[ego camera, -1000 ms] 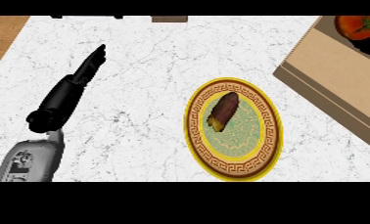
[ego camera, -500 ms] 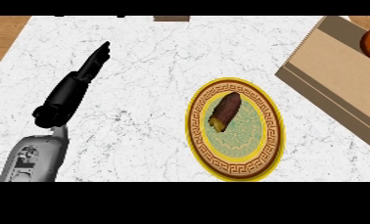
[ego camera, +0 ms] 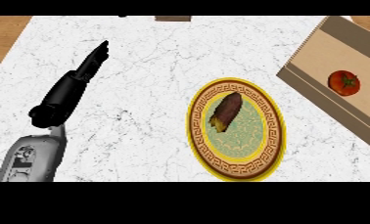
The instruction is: Pick the tomato from the plate and place it in the cardboard box
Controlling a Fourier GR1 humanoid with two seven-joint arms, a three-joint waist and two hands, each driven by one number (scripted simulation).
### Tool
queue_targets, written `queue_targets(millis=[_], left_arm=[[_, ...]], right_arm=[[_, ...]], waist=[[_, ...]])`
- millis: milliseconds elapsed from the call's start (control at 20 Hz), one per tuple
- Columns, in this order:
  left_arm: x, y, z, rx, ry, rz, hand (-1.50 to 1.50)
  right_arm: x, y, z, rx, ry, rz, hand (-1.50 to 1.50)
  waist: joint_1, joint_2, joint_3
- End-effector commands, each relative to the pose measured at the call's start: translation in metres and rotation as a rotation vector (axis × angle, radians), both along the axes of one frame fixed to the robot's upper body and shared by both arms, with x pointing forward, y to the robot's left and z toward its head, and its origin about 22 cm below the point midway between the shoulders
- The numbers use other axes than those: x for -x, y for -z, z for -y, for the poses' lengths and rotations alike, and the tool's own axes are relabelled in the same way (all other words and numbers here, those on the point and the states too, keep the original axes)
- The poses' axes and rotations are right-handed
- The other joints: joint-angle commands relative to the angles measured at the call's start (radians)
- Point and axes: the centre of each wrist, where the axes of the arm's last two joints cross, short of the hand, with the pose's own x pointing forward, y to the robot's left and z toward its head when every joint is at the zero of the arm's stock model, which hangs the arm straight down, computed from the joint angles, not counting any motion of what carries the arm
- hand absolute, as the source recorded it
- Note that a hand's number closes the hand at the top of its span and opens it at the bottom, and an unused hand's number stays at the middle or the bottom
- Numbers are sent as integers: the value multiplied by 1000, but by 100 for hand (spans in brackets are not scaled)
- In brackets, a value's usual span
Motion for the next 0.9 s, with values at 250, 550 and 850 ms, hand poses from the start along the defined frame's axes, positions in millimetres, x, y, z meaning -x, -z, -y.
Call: queue_targets(millis=[250, 550, 850], left_arm=[[7, 9, -6, -8, -15, -9, 0], [2, 2, -12, -5, -16, 13, 0], [-7, -5, -1, 14, -5, 29, 0]], right_arm=[[-7, -12, 8, -615, -85, 398, -150], [13, -8, 42, -1007, 151, 489, -150], [44, -3, 73, -1056, 311, 594, -150]], waist=[[-12, -9, 2], [-14, 3, 1], [2, 12, 3]])
